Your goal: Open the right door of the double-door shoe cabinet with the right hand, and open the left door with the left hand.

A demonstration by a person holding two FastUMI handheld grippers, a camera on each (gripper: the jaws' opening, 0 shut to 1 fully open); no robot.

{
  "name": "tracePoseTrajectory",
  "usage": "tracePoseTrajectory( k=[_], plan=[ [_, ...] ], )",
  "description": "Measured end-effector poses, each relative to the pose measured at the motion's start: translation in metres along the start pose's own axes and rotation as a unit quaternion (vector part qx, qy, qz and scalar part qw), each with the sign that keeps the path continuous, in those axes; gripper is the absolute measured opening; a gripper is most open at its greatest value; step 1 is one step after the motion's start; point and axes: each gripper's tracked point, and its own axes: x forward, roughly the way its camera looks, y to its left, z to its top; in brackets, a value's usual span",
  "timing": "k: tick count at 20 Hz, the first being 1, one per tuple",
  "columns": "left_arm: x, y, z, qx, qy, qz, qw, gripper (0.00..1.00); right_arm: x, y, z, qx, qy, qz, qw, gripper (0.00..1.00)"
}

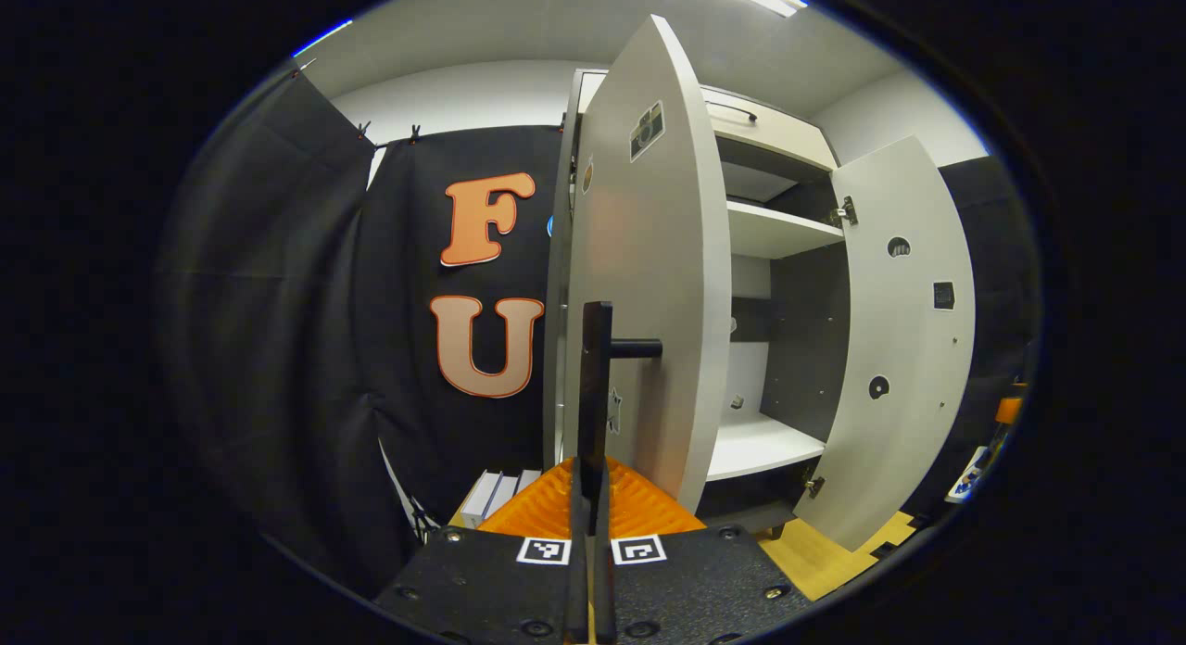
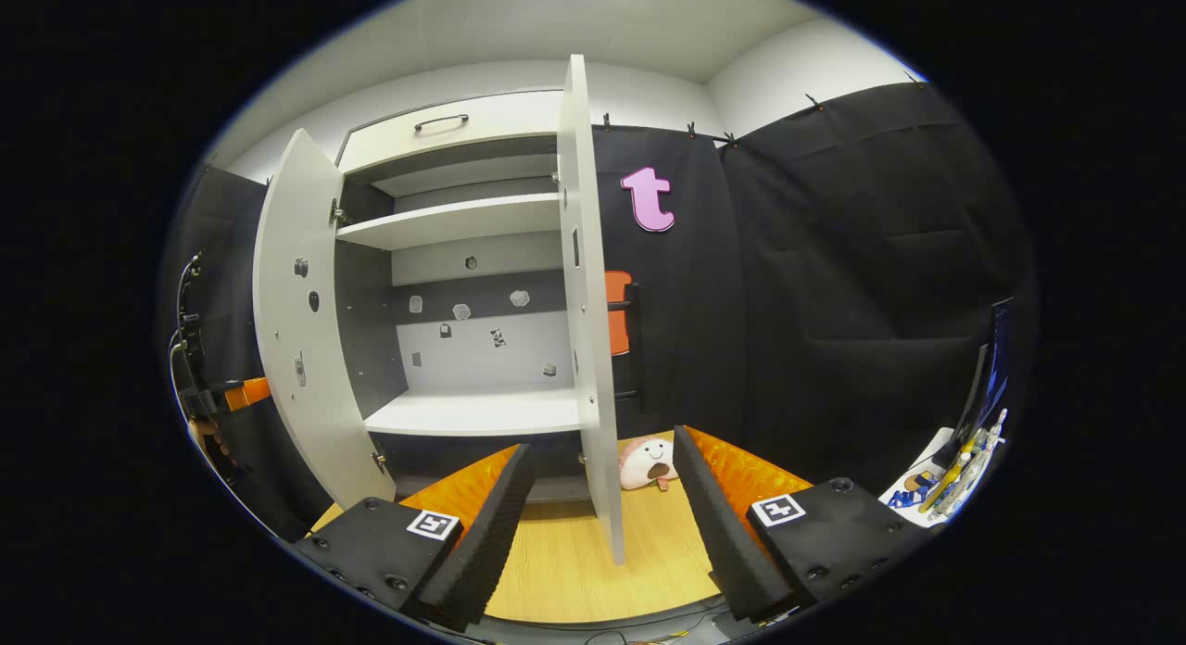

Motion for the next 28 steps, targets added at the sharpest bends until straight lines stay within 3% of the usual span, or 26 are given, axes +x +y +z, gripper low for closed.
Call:
tracePoseTrajectory(
  k=[2,3,4,11,18,28],
  plan=[
    [0.002,0.009,0.0,-0.006,0.0,0.005,1.0,0.01,-0.001,0.002,0.0,-0.001,0.0,-0.001,1.0,0.99],
    [0.002,0.012,0.0,-0.01,0.002,0.007,1.0,0.02,-0.001,0.003,0.0,0.0,-0.001,-0.002,1.0,0.89],
    [0.001,0.016,0.0,-0.011,0.003,0.005,1.0,0.02,0.0,0.005,0.002,0.003,-0.003,-0.002,1.0,0.99],
    [0.005,0.044,0.0,0.002,0.004,0.016,1.0,0.04,0.005,0.021,-0.002,0.001,0.002,0.002,1.0,0.99],
    [0.003,0.047,-0.002,-0.022,0.009,0.001,1.0,0.02,0.01,0.034,0.001,-0.006,0.001,0.005,1.0,0.99],
    [-0.036,0.04,0.002,-0.045,0.016,-0.002,0.999,0.0,0.005,0.016,0.0,-0.007,0.0,-0.016,1.0,0.99]
  ],
)
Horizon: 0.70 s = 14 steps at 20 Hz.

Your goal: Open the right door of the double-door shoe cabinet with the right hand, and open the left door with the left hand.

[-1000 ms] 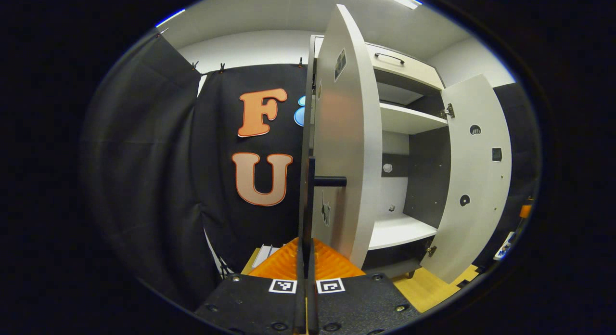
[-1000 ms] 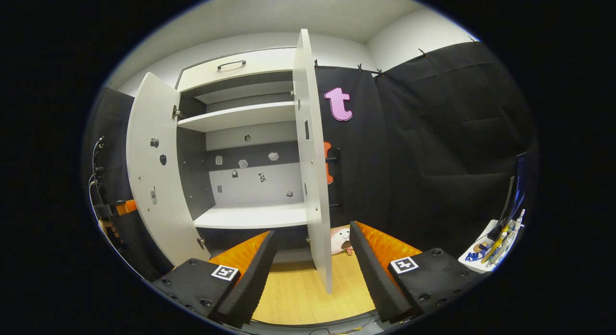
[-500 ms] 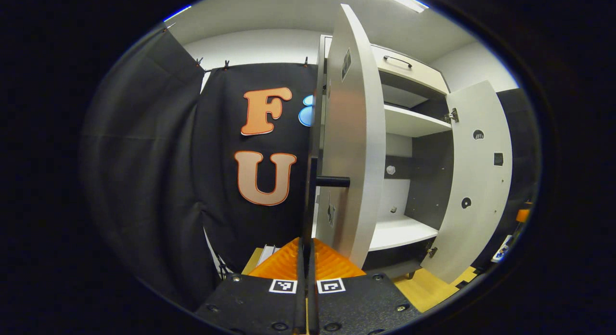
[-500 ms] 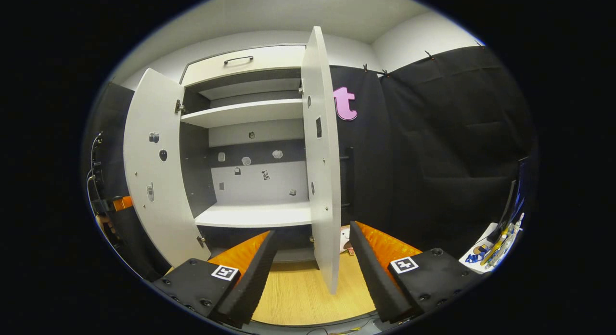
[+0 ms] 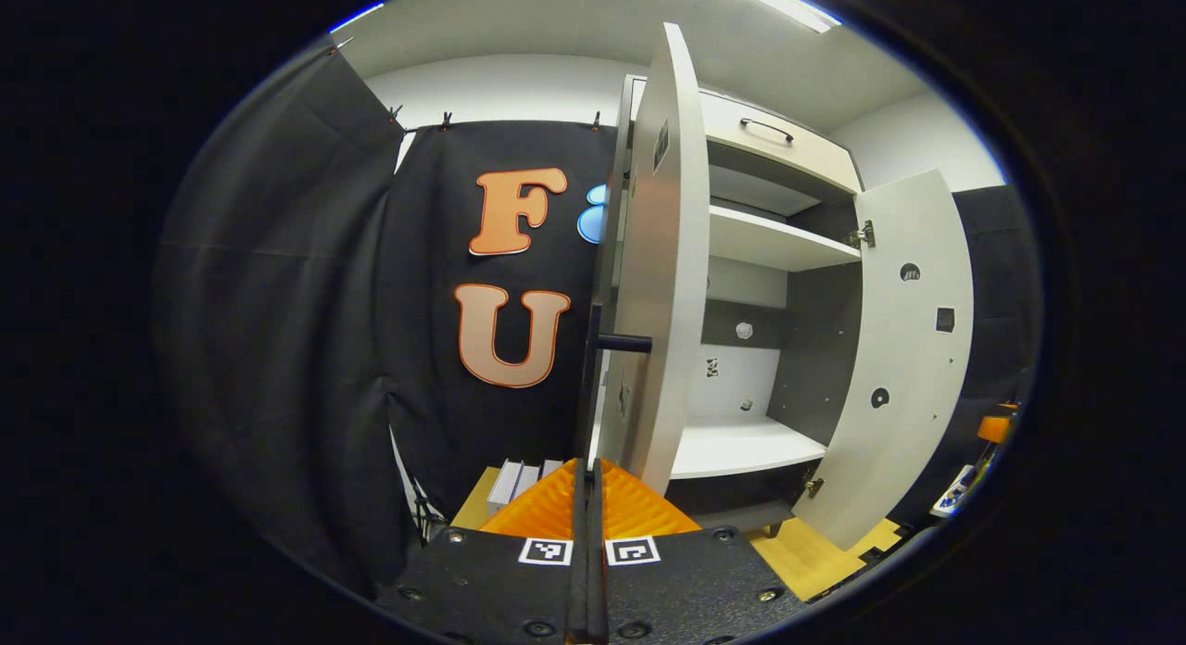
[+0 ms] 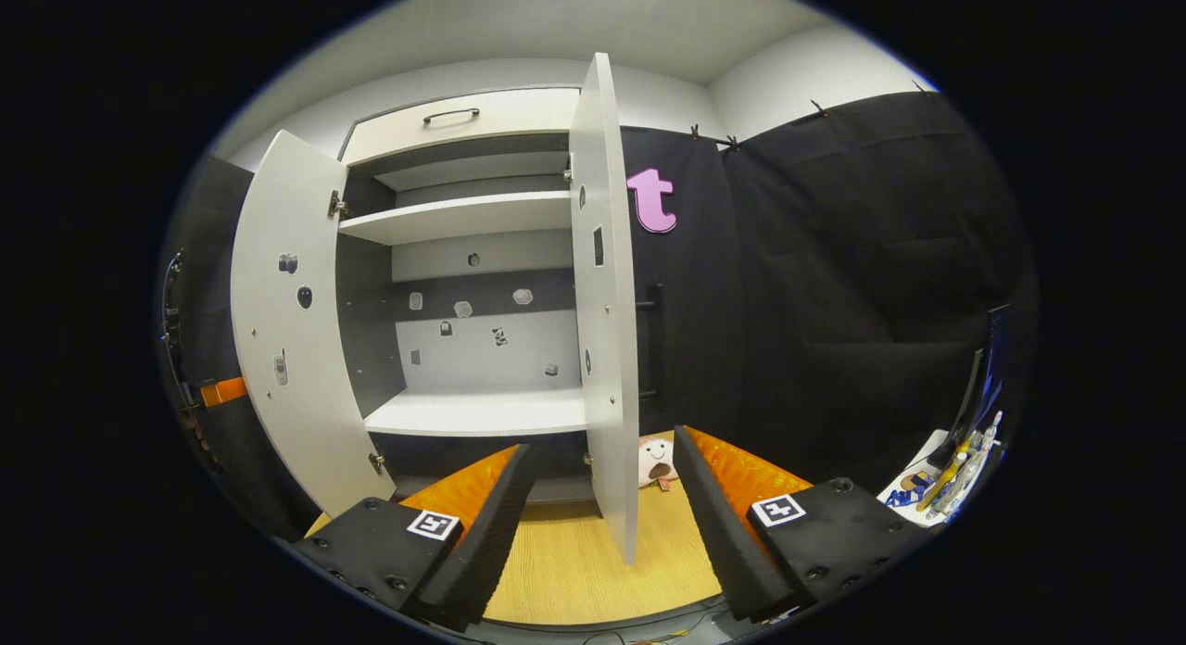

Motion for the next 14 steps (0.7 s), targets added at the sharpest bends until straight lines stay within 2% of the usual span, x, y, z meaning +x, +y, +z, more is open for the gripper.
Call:
tracePoseTrajectory(
  k=[4,6,7,8,11,12,14],
  plan=[
    [-0.03,0.006,0.009,0.007,0.0,0.026,1.0,0.0,-0.004,0.002,0.005,-0.006,-0.004,0.004,1.0,0.99],
    [-0.046,0.005,0.019,0.016,-0.01,0.033,0.999,0.07,-0.006,0.004,0.007,-0.007,-0.008,0.009,1.0,0.99],
    [-0.053,0.003,0.023,0.02,-0.015,0.035,0.999,0.14,-0.007,0.005,0.008,-0.008,-0.009,0.011,1.0,0.99],
    [-0.06,0.002,0.025,0.023,-0.018,0.036,0.999,0.11,-0.009,0.005,0.009,-0.009,-0.01,0.012,1.0,0.99],
    [-0.078,-0.003,0.031,0.029,-0.022,0.038,0.999,0.4,-0.012,0.007,0.009,-0.007,-0.012,0.018,1.0,0.99],
    [-0.084,-0.005,0.032,0.032,-0.022,0.037,0.999,0.45,-0.013,0.006,0.011,-0.007,-0.013,0.019,1.0,0.99],
    [-0.093,-0.008,0.034,0.037,-0.025,0.039,0.998,0.63,-0.016,0.005,0.012,-0.008,-0.015,0.02,1.0,0.99]
  ],
)
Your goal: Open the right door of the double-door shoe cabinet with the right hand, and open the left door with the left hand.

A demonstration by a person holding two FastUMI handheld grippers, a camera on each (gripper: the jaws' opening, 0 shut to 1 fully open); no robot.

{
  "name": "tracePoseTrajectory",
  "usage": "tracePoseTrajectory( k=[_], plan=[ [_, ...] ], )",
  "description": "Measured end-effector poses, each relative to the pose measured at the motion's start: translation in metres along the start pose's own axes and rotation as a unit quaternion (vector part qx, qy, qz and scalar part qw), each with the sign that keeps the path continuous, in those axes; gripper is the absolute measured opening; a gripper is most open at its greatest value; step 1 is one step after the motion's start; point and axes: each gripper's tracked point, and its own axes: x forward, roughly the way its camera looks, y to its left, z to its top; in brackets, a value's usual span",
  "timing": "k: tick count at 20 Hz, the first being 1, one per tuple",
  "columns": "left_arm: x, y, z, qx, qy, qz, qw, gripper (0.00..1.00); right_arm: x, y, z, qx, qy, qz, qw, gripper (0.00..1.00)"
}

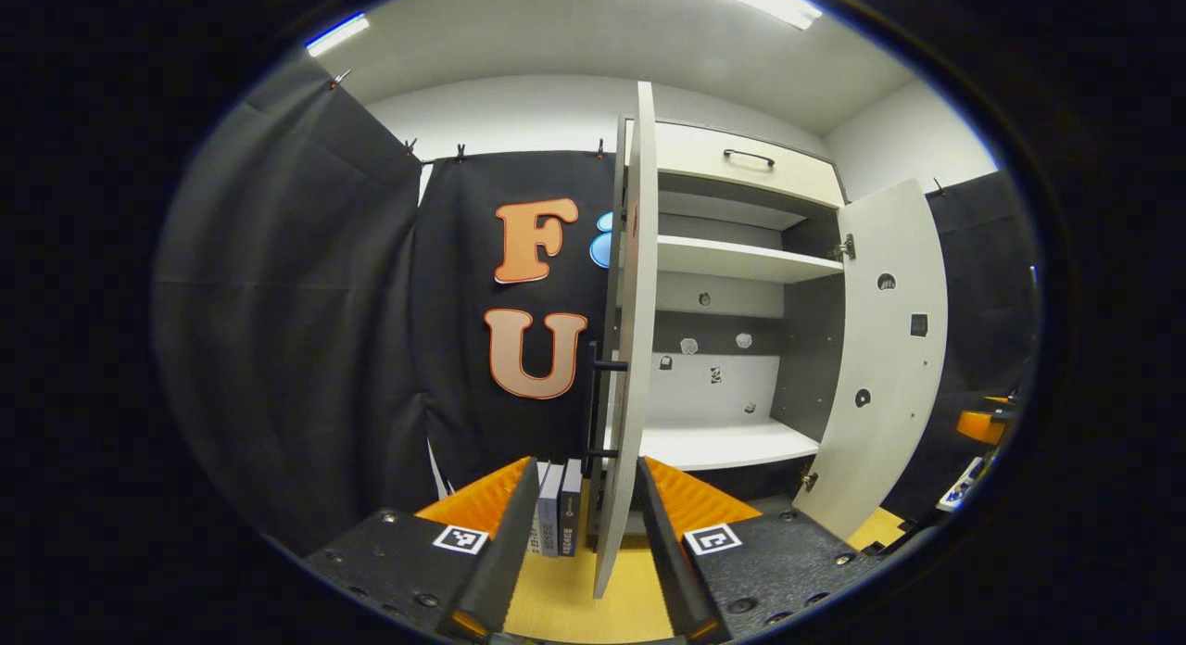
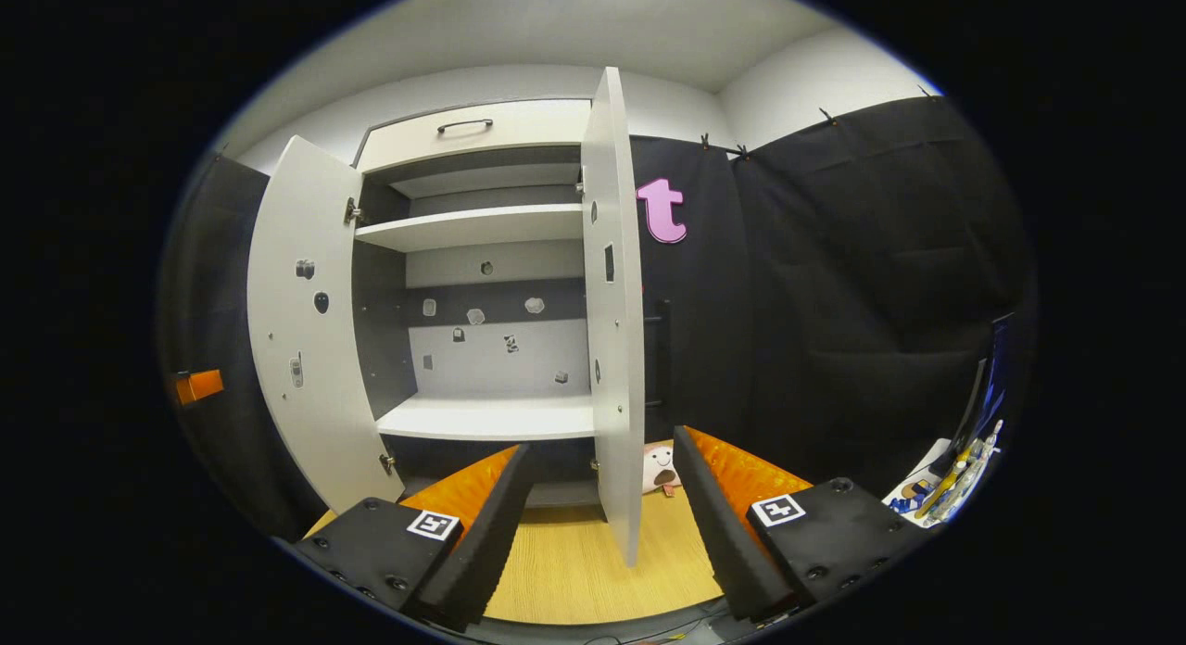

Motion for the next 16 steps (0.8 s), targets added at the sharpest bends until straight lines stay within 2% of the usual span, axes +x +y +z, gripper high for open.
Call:
tracePoseTrajectory(
  k=[1,2,4,5,7,12,13,14,15,16],
  plan=[
    [-0.005,0.001,0.003,0.0,-0.004,0.005,1.0,0.7,-0.002,-0.001,0.0,0.0,-0.001,0.0,1.0,0.99],
    [-0.009,0.002,0.003,-0.003,-0.007,0.011,1.0,0.81,-0.002,-0.001,0.0,0.0,-0.003,0.001,1.0,0.99],
    [-0.018,0.003,0.001,-0.015,-0.01,0.027,0.999,0.93,-0.004,-0.001,0.002,-0.001,-0.007,-0.001,1.0,0.99],
    [-0.021,0.005,0.001,-0.019,-0.01,0.033,0.999,0.9,-0.005,-0.001,0.001,-0.001,-0.008,0.0,1.0,0.99],
    [-0.025,0.005,-0.003,-0.021,-0.009,0.04,0.999,0.95,-0.006,0.003,0.0,-0.002,-0.006,0.007,1.0,0.99],
    [-0.031,0.018,0.001,-0.014,-0.022,0.077,0.997,0.95,-0.006,0.005,-0.002,-0.003,-0.005,0.011,1.0,0.99],
    [-0.032,0.017,0.003,-0.014,-0.027,0.078,0.996,0.92,-0.007,0.004,-0.002,-0.003,-0.004,0.011,1.0,0.99],
    [-0.032,0.019,0.002,-0.014,-0.027,0.081,0.996,0.97,-0.004,0.003,-0.001,-0.003,-0.005,0.01,1.0,0.99],
    [-0.033,0.021,0.003,-0.013,-0.029,0.086,0.996,0.95,-0.005,0.002,0.0,-0.002,-0.007,0.009,1.0,0.99],
    [-0.035,0.022,0.005,-0.011,-0.031,0.088,0.996,0.95,-0.006,0.002,0.001,0.0,-0.009,0.01,1.0,0.89]
  ],
)
